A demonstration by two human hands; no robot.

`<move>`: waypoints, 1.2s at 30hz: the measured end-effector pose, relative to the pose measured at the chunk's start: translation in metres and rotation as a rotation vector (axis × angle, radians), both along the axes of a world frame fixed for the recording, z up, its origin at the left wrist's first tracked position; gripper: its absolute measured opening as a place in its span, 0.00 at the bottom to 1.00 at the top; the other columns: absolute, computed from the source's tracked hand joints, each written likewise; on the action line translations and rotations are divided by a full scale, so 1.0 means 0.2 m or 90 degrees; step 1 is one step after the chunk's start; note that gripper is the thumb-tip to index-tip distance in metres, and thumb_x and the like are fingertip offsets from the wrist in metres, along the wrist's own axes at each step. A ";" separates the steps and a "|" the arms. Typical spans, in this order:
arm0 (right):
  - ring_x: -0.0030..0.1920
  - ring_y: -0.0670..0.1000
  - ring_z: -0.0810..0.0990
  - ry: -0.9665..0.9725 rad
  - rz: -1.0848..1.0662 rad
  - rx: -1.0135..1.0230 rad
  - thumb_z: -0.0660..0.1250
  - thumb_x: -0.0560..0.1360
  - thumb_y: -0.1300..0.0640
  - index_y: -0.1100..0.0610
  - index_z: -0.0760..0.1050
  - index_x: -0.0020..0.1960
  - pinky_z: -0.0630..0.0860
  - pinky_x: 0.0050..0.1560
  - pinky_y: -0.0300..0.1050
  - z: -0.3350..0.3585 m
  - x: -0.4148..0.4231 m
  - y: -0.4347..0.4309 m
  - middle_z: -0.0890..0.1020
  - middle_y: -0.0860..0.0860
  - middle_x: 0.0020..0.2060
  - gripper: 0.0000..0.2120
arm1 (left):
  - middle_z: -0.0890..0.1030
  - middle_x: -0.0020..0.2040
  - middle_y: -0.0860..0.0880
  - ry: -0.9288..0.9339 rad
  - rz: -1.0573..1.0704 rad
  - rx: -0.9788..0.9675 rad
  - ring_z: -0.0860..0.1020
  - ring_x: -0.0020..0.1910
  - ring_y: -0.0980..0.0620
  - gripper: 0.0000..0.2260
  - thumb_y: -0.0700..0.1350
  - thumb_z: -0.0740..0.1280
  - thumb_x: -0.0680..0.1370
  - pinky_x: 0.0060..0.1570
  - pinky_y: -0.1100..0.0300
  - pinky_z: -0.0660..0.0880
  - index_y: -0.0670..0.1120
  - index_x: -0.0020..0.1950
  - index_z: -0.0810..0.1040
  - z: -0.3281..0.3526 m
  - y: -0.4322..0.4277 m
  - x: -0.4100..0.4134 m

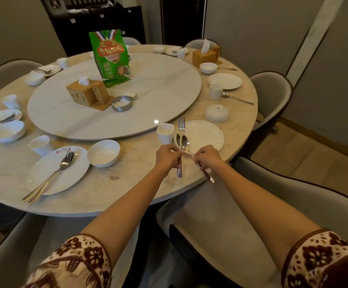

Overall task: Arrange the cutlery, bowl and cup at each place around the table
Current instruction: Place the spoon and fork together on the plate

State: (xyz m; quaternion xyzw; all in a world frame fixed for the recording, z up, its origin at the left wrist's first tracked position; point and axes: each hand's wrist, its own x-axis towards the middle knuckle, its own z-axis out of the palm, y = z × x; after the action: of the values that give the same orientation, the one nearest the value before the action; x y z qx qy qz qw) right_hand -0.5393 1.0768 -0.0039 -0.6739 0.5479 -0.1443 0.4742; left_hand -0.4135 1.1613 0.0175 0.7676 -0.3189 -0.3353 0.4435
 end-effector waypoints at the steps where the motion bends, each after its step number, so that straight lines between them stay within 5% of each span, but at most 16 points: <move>1: 0.31 0.52 0.77 -0.012 -0.026 0.018 0.68 0.72 0.69 0.70 0.79 0.47 0.81 0.33 0.46 0.01 -0.03 -0.01 0.79 0.60 0.34 0.05 | 0.79 0.42 0.39 0.029 -0.011 0.011 0.81 0.36 0.44 0.03 0.38 0.70 0.74 0.37 0.50 0.83 0.40 0.42 0.77 0.00 -0.01 -0.02; 6: 0.25 0.52 0.77 -0.022 -0.143 0.071 0.70 0.72 0.70 0.70 0.77 0.50 0.78 0.27 0.41 0.08 -0.06 -0.12 0.78 0.58 0.34 0.08 | 0.79 0.43 0.40 0.116 -0.048 0.079 0.81 0.34 0.45 0.04 0.33 0.68 0.74 0.41 0.52 0.83 0.36 0.48 0.79 0.00 -0.10 -0.05; 11: 0.27 0.56 0.77 -0.042 -0.171 0.086 0.65 0.72 0.75 0.69 0.73 0.47 0.79 0.30 0.46 0.08 -0.02 -0.23 0.77 0.63 0.38 0.06 | 0.80 0.39 0.43 0.123 -0.028 0.146 0.84 0.46 0.41 0.03 0.33 0.68 0.75 0.53 0.48 0.80 0.38 0.47 0.77 -0.03 -0.23 -0.05; 14: 0.29 0.57 0.78 -0.033 -0.170 0.085 0.64 0.72 0.75 0.67 0.72 0.42 0.81 0.37 0.52 0.04 0.01 -0.30 0.76 0.60 0.34 0.05 | 0.80 0.37 0.44 0.149 0.004 0.179 0.84 0.41 0.44 0.02 0.34 0.67 0.76 0.54 0.50 0.80 0.38 0.48 0.77 -0.05 -0.29 -0.10; 18: 0.35 0.60 0.81 -0.015 -0.141 0.077 0.64 0.71 0.75 0.65 0.72 0.38 0.79 0.30 0.48 -0.03 -0.01 -0.40 0.78 0.62 0.38 0.08 | 0.81 0.35 0.44 0.141 0.037 0.198 0.84 0.46 0.43 0.02 0.35 0.70 0.75 0.57 0.50 0.79 0.38 0.42 0.79 -0.08 -0.38 -0.18; 23: 0.34 0.59 0.80 0.001 -0.057 0.087 0.64 0.70 0.74 0.66 0.75 0.41 0.83 0.45 0.54 -0.09 -0.06 -0.56 0.78 0.60 0.33 0.05 | 0.80 0.29 0.43 0.191 0.130 0.170 0.81 0.31 0.45 0.03 0.32 0.68 0.75 0.54 0.48 0.80 0.37 0.41 0.78 -0.12 -0.48 -0.32; 31: 0.46 0.62 0.85 0.027 0.092 0.047 0.69 0.65 0.72 0.68 0.78 0.46 0.82 0.49 0.58 -0.14 -0.11 -0.73 0.84 0.64 0.43 0.10 | 0.78 0.33 0.41 0.169 0.250 0.154 0.80 0.31 0.45 0.03 0.31 0.67 0.74 0.50 0.48 0.81 0.36 0.40 0.77 -0.11 -0.61 -0.52; 36: 0.40 0.62 0.85 0.011 0.129 0.063 0.66 0.68 0.73 0.69 0.80 0.45 0.83 0.45 0.57 -0.12 -0.12 -0.74 0.84 0.64 0.40 0.07 | 0.79 0.33 0.40 0.147 0.287 0.162 0.80 0.30 0.45 0.02 0.32 0.67 0.75 0.45 0.51 0.82 0.34 0.44 0.78 -0.09 -0.65 -0.56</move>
State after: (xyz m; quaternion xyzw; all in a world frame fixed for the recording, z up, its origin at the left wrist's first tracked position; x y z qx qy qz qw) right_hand -0.5641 0.9290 -0.0271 -0.7025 0.4876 -0.0627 0.5146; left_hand -0.5261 1.0311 -0.0010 0.8252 -0.0429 -0.3512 0.4402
